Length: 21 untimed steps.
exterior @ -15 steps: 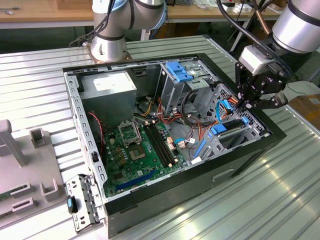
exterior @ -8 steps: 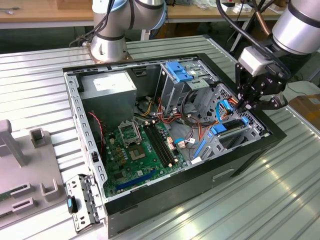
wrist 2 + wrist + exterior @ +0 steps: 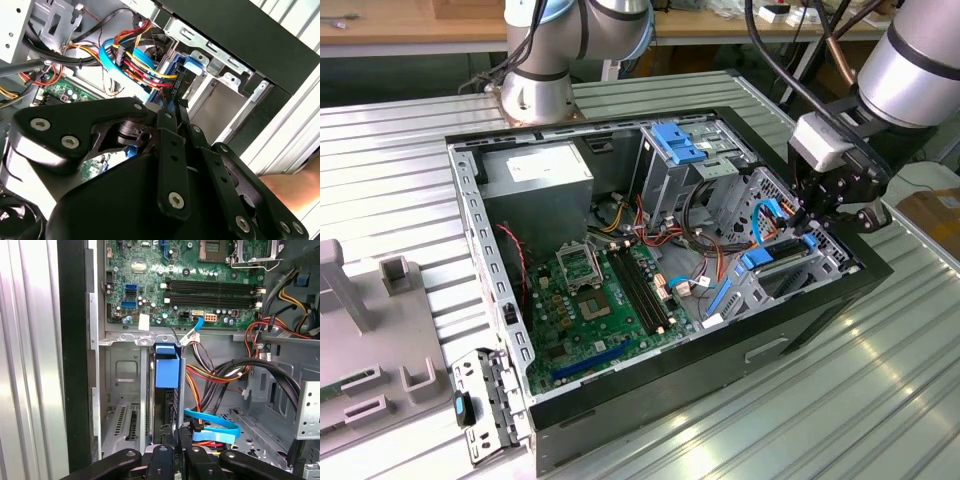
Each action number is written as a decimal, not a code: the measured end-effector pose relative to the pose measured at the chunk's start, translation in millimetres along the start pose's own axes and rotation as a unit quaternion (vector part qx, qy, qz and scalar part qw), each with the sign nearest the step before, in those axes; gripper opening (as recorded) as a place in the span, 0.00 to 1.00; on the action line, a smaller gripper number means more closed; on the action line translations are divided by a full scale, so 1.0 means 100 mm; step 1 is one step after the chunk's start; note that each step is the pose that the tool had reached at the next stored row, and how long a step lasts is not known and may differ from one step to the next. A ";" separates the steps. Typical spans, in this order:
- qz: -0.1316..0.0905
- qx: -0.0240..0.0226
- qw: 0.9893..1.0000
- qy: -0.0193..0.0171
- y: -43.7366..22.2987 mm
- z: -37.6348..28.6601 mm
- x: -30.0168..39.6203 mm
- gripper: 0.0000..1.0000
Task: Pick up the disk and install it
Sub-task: 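Insert the first disk wire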
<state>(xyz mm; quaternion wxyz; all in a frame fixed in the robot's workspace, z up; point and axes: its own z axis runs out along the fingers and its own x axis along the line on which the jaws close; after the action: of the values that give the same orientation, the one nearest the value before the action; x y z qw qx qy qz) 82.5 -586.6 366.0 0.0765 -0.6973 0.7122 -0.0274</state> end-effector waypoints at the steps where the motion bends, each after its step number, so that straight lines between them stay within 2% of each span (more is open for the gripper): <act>1: 0.000 0.000 1.000 0.000 0.000 0.000 0.000 0.16; 2: 0.000 0.001 1.000 0.000 0.015 0.003 0.001 0.16; 3: 0.000 0.003 1.000 -0.001 0.066 0.017 0.003 0.16; 8: 0.004 0.009 1.000 0.000 0.084 0.080 0.009 0.16; 11: 0.004 0.016 1.000 -0.001 0.123 0.105 0.011 0.16; 15: 0.030 0.018 0.999 0.004 0.130 0.118 0.011 0.16; 21: 0.031 0.019 0.999 0.004 0.163 0.134 0.012 0.16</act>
<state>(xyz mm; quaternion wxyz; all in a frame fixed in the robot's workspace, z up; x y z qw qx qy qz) 68.3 -586.5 350.4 0.0877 -0.6733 0.7330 -0.0410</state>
